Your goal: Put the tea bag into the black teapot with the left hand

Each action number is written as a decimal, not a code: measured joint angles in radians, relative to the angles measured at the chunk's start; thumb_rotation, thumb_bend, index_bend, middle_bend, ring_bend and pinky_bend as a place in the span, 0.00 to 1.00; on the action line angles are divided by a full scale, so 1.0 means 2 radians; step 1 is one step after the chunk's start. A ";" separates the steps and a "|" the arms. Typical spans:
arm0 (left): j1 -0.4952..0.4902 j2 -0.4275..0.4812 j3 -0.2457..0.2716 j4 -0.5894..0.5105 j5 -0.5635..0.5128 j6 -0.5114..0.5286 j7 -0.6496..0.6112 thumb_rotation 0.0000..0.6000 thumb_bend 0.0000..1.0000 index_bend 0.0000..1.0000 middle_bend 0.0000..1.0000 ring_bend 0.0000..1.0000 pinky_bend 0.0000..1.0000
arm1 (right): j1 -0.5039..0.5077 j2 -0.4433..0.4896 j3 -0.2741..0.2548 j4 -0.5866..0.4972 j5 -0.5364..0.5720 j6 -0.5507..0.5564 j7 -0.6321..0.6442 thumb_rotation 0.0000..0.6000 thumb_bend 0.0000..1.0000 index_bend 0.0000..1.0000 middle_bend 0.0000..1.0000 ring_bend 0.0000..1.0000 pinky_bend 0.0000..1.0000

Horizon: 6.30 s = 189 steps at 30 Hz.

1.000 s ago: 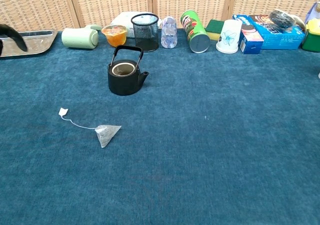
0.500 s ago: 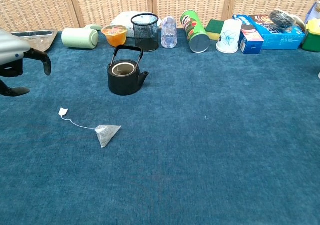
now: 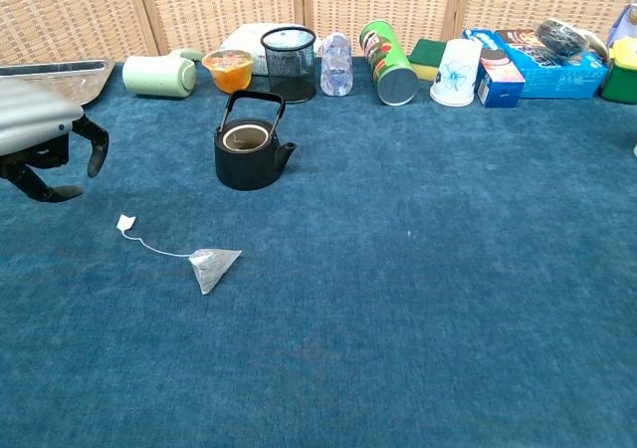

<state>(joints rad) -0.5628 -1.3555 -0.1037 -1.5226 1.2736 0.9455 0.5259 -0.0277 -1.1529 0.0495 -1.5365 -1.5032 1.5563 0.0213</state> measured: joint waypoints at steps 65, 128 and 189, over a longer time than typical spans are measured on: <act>-0.076 -0.081 0.066 0.184 0.122 -0.050 -0.167 1.00 0.36 0.57 1.00 0.99 0.91 | -0.012 -0.005 0.004 -0.012 0.020 0.003 -0.019 1.00 0.21 0.44 0.47 0.45 0.36; -0.070 0.029 0.023 0.010 0.104 0.032 -0.136 1.00 0.49 0.58 1.00 0.99 0.91 | -0.012 -0.003 0.003 -0.008 0.009 0.002 -0.004 1.00 0.21 0.44 0.47 0.45 0.36; -0.165 0.059 -0.077 -0.062 -0.033 0.000 -0.072 1.00 0.49 0.58 1.00 0.99 0.91 | -0.020 -0.013 0.000 0.025 0.015 -0.001 0.039 1.00 0.21 0.44 0.47 0.45 0.36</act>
<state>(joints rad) -0.8937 -1.2366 -0.2583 -1.6462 1.2073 0.9453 0.3818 -0.0675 -1.1780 0.0489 -1.4870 -1.4729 1.5547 0.0990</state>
